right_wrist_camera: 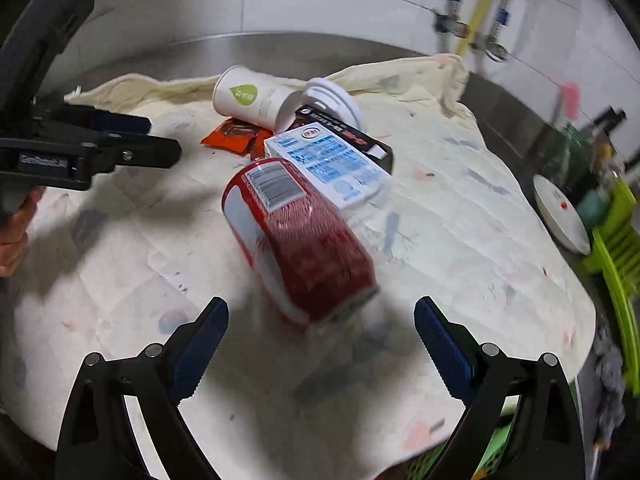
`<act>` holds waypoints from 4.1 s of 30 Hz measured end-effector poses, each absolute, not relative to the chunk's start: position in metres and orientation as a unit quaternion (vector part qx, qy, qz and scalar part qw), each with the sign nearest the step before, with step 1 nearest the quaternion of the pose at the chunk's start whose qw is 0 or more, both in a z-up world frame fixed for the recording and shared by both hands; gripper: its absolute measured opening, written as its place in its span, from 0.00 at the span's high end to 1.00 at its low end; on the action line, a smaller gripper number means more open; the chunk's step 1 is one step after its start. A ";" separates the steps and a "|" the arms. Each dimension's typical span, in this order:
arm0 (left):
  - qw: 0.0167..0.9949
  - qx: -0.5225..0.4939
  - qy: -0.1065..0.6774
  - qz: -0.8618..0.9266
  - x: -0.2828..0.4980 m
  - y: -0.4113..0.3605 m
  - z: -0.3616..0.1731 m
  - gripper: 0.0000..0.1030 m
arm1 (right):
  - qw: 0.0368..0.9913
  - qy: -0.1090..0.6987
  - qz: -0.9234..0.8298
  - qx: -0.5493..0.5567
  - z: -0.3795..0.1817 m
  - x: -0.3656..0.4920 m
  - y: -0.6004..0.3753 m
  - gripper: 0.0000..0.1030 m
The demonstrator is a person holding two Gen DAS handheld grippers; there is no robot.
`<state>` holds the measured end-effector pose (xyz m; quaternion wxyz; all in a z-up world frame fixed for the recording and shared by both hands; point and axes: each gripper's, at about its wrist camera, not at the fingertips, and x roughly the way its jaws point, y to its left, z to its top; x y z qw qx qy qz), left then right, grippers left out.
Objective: Collect trash
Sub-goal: 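Move both open tools back over the trash on the cloth, then grasp the red cola can with the right tool while the left tool grasps the white paper cup, then carry the cola can and paper cup over the green basket and release both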
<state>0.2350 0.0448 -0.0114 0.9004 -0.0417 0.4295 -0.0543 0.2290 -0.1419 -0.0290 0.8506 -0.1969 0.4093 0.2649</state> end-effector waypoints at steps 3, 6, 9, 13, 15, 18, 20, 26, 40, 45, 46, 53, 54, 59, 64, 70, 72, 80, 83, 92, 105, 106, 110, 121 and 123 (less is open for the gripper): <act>0.900 -0.044 0.431 -0.044 0.238 0.055 -0.016 0.25 | 0.839 0.415 0.285 -0.207 -0.033 0.242 -0.130 0.12; 0.899 -0.046 0.435 -0.038 0.241 0.060 -0.019 0.25 | 0.830 0.414 0.294 -0.231 -0.036 0.250 -0.118 0.12; 0.897 -0.047 0.437 -0.034 0.244 0.063 -0.022 0.25 | 0.824 0.414 0.297 -0.248 -0.040 0.257 -0.109 0.12; 0.895 -0.048 0.442 -0.035 0.250 0.063 -0.026 0.25 | 0.820 0.421 0.299 -0.248 -0.045 0.270 -0.102 0.12; 0.894 -0.049 0.444 -0.037 0.252 0.063 -0.027 0.25 | 0.818 0.424 0.303 -0.241 -0.046 0.274 -0.100 0.16; 0.893 -0.049 0.446 -0.040 0.256 0.062 -0.029 0.25 | 0.812 0.432 0.313 -0.236 -0.049 0.277 -0.098 0.24; 0.893 -0.046 0.447 -0.043 0.259 0.061 -0.030 0.25 | 0.812 0.429 0.313 -0.243 -0.049 0.274 -0.097 0.24; 0.895 -0.048 0.441 -0.038 0.269 0.065 -0.026 0.25 | 0.820 0.428 0.303 -0.230 -0.045 0.267 -0.108 0.29; 0.911 0.047 0.405 -0.058 0.313 0.072 0.017 0.25 | 0.820 0.445 0.291 -0.212 -0.042 0.247 -0.131 0.33; 0.895 0.151 0.410 -0.094 0.337 0.066 0.021 0.18 | 0.818 0.454 0.284 -0.211 -0.044 0.243 -0.136 0.33; 0.889 0.175 0.410 -0.101 0.341 0.063 0.019 0.17 | 0.818 0.455 0.283 -0.210 -0.045 0.242 -0.136 0.33; 0.849 0.279 0.422 -0.152 0.360 0.045 0.000 0.12 | 0.817 0.463 0.282 -0.199 -0.046 0.245 -0.138 0.33; 0.841 0.297 0.426 -0.153 0.365 0.043 -0.005 0.12 | 0.817 0.463 0.282 -0.198 -0.046 0.245 -0.138 0.33; 0.825 0.313 0.442 -0.160 0.380 0.041 -0.019 0.12 | 0.816 0.465 0.281 -0.195 -0.046 0.247 -0.137 0.33; 0.818 0.314 0.452 -0.166 0.383 0.042 -0.027 0.15 | 0.810 0.473 0.271 -0.216 -0.057 0.247 -0.133 0.35; 0.836 0.288 0.436 -0.169 0.372 0.046 -0.029 0.18 | 0.812 0.480 0.273 -0.188 -0.064 0.246 -0.141 0.38; 0.841 0.279 0.433 -0.167 0.370 0.047 -0.028 0.21 | 0.811 0.481 0.275 -0.187 -0.063 0.247 -0.142 0.38; 0.859 0.228 0.433 -0.152 0.353 0.052 -0.023 0.27 | 0.822 0.473 0.284 -0.141 -0.050 0.251 -0.142 0.21; 0.861 0.211 0.437 -0.152 0.347 0.053 -0.022 0.30 | 0.822 0.478 0.283 -0.129 -0.048 0.255 -0.139 0.36; 0.868 0.178 0.443 -0.136 0.324 0.049 -0.017 0.35 | 0.838 0.463 0.270 -0.101 -0.038 0.243 -0.145 0.39; 0.880 0.119 0.444 -0.117 0.275 0.050 -0.008 0.36 | 0.862 0.446 0.232 -0.057 -0.018 0.214 -0.205 0.39; 0.882 0.113 0.442 -0.120 0.269 0.051 -0.007 0.36 | 0.865 0.447 0.224 -0.052 -0.018 0.211 -0.214 0.39; 0.885 0.108 0.431 -0.137 0.247 0.045 -0.001 0.36 | 0.871 0.451 0.189 -0.043 -0.020 0.195 -0.248 0.39; 0.875 0.109 0.402 -0.248 0.214 -0.043 0.017 0.36 | 0.879 0.476 0.022 -0.019 -0.038 0.167 -0.378 0.39; 0.870 0.110 0.400 -0.265 0.210 -0.063 0.016 0.36 | 0.876 0.482 -0.003 -0.016 -0.044 0.165 -0.397 0.39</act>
